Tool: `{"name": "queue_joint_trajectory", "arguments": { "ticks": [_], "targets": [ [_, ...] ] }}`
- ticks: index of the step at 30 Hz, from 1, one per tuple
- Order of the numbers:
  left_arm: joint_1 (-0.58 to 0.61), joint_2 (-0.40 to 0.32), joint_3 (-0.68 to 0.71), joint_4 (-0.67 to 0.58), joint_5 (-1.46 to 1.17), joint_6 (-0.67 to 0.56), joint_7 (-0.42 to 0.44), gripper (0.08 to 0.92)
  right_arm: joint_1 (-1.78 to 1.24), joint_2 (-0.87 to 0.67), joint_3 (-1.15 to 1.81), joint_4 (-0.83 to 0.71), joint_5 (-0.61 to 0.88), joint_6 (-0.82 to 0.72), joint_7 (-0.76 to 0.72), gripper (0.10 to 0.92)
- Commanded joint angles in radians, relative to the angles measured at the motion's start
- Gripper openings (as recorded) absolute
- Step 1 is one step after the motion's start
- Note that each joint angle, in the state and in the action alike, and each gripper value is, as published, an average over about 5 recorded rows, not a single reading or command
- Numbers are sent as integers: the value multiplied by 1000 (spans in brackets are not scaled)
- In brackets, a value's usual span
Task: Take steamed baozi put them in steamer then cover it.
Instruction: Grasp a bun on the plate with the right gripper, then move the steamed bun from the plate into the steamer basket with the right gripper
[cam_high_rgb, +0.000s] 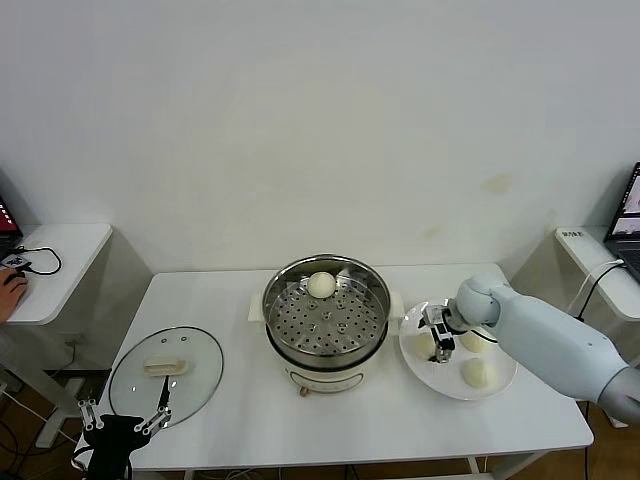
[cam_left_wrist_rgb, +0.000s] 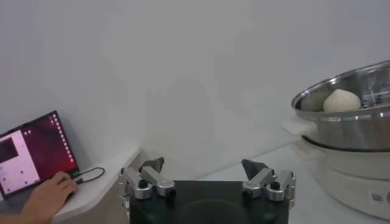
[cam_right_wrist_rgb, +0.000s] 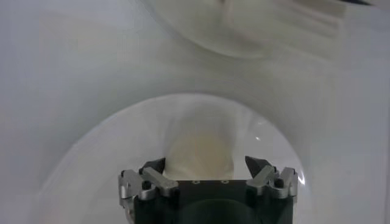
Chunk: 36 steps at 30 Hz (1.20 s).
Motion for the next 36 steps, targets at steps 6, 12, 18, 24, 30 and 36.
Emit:
{"name": "queue_joint_trajectory", "arguments": {
  "ticks": [6, 12, 18, 24, 30, 36],
  "targets": [
    [3, 1, -5, -1, -2, -2, 0, 823, -9, 26, 3, -29, -19, -7, -30, 782],
    [1, 0, -4, -3, -2, -2, 0, 823, 30, 3, -17, -7, 10, -16, -69, 641],
    [4, 2, -6, -5, -3, -2, 0, 823, 104, -39, -43, 35, 51, -36, -105, 571],
    [4, 4, -8, -6, -7, -2, 0, 823, 264, -120, -100, 107, 106, -55, -133, 574],
    [0, 8, 6, -11, -6, -2, 1, 823, 471, -190, -204, 207, 227, -83, -136, 578],
    [-6, 16, 22, -14, -7, -2, 1, 823, 726, -189, -348, 345, 399, -136, -117, 585]
  ]
}}
